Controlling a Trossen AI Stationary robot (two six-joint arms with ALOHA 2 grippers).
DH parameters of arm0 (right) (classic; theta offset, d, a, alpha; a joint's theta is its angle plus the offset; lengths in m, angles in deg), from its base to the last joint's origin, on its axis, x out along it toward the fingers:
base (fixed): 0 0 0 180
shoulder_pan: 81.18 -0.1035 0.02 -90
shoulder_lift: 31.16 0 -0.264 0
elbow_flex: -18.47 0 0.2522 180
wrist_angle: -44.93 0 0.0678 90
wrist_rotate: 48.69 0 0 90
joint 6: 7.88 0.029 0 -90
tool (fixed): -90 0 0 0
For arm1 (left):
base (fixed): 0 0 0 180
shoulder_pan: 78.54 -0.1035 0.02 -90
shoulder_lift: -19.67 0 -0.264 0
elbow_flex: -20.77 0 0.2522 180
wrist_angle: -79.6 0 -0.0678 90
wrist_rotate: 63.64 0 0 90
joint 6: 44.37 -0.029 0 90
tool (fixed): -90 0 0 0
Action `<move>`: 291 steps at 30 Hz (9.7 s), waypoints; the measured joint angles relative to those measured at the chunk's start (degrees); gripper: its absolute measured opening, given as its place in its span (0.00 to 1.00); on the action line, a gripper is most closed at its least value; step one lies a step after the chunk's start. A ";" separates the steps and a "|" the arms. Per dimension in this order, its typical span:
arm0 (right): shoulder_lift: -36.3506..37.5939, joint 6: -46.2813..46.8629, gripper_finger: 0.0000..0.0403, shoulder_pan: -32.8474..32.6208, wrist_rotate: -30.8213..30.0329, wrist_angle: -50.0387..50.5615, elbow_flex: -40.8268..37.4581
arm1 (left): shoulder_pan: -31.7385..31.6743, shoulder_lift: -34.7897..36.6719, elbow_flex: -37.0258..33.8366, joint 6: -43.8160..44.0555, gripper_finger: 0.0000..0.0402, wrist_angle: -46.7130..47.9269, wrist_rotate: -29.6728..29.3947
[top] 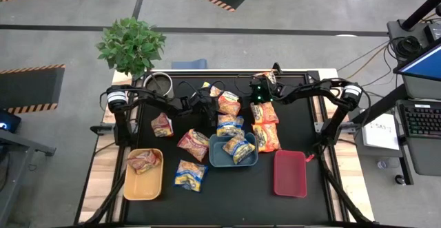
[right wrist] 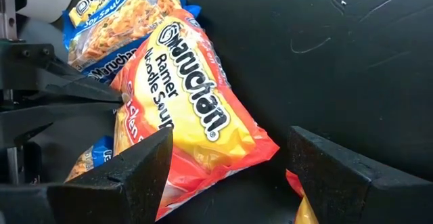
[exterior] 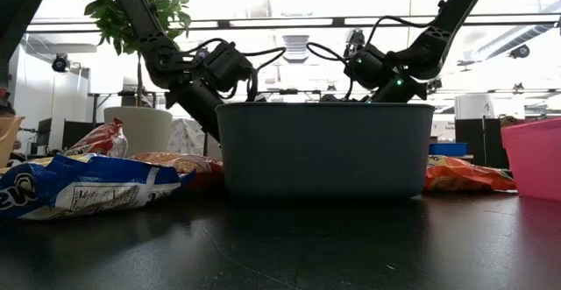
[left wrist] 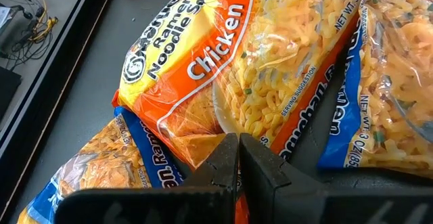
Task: Sort Maruchan noodles
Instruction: Put the top left orange noodle pack into the red bin
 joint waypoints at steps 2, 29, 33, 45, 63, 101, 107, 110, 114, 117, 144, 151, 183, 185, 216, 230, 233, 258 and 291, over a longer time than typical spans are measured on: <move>-0.07 0.00 0.70 -0.31 -0.16 -0.03 0.00 | 0.00 0.00 0.00 0.00 0.00 -0.01 0.00; -9.84 -0.07 0.58 -0.61 9.20 -11.54 4.70 | 0.00 -0.02 -0.04 1.10 0.00 -0.66 -0.02; -9.81 -0.65 0.54 -0.63 9.08 -11.84 4.70 | 0.00 -0.02 -0.06 1.25 0.00 -0.74 -0.03; -9.77 -1.06 0.45 -0.61 9.03 -12.28 4.79 | 0.00 -0.04 -0.04 1.29 0.00 -1.07 0.02; -9.73 -1.06 0.34 -0.61 10.37 -13.04 4.79 | 0.02 -0.04 0.00 1.49 0.00 -1.46 0.07; -2.47 -4.67 0.28 0.13 10.36 -8.84 4.68 | 0.15 10.36 0.09 1.23 0.30 1.77 -0.04; 3.57 -6.88 0.28 0.11 10.27 -4.37 4.68 | 0.13 14.50 0.09 1.22 0.30 3.20 -0.07; 7.74 -8.08 0.28 0.11 10.12 -0.90 4.68 | 0.34 17.09 0.09 1.32 0.30 4.39 -0.07; 14.00 -9.50 0.28 0.11 9.90 4.57 4.68 | 1.18 20.70 0.07 1.40 0.30 5.25 -0.04; 19.05 -10.49 0.28 0.00 9.88 8.60 4.68 | 2.12 22.76 0.07 1.42 0.30 5.32 0.21; 34.58 -8.60 0.27 -10.56 4.63 22.06 5.95 | 5.88 25.44 0.00 2.78 0.30 5.40 4.90; 33.70 -12.11 0.27 -13.94 3.87 34.23 13.38 | 5.88 25.42 0.00 2.82 0.30 5.62 4.90; 13.84 -13.23 0.27 -39.46 3.82 101.42 46.99 | 5.88 25.38 0.00 4.44 0.30 5.68 4.92; 13.86 -14.61 0.27 -41.26 3.85 101.42 46.99 | 5.88 25.38 0.00 4.49 0.30 5.72 4.92; 8.46 -38.92 0.27 -54.44 0.67 101.41 36.09 | 5.88 25.35 -0.02 4.69 0.30 7.88 4.90; 8.44 -41.12 0.28 -55.01 -5.79 100.19 29.78 | 5.88 25.35 -0.02 4.70 0.30 7.78 4.90; 8.44 -41.89 0.28 -55.01 -7.76 96.90 29.69 | 5.86 25.35 -0.02 4.70 0.30 7.76 4.90; 2.16 -45.09 0.27 -54.99 -9.54 94.68 29.16 | 5.87 25.35 -0.02 5.28 0.30 7.77 4.90; 2.47 -41.36 0.29 -54.86 -14.22 95.47 38.61 | 6.12 25.35 -0.02 7.74 0.30 8.65 4.90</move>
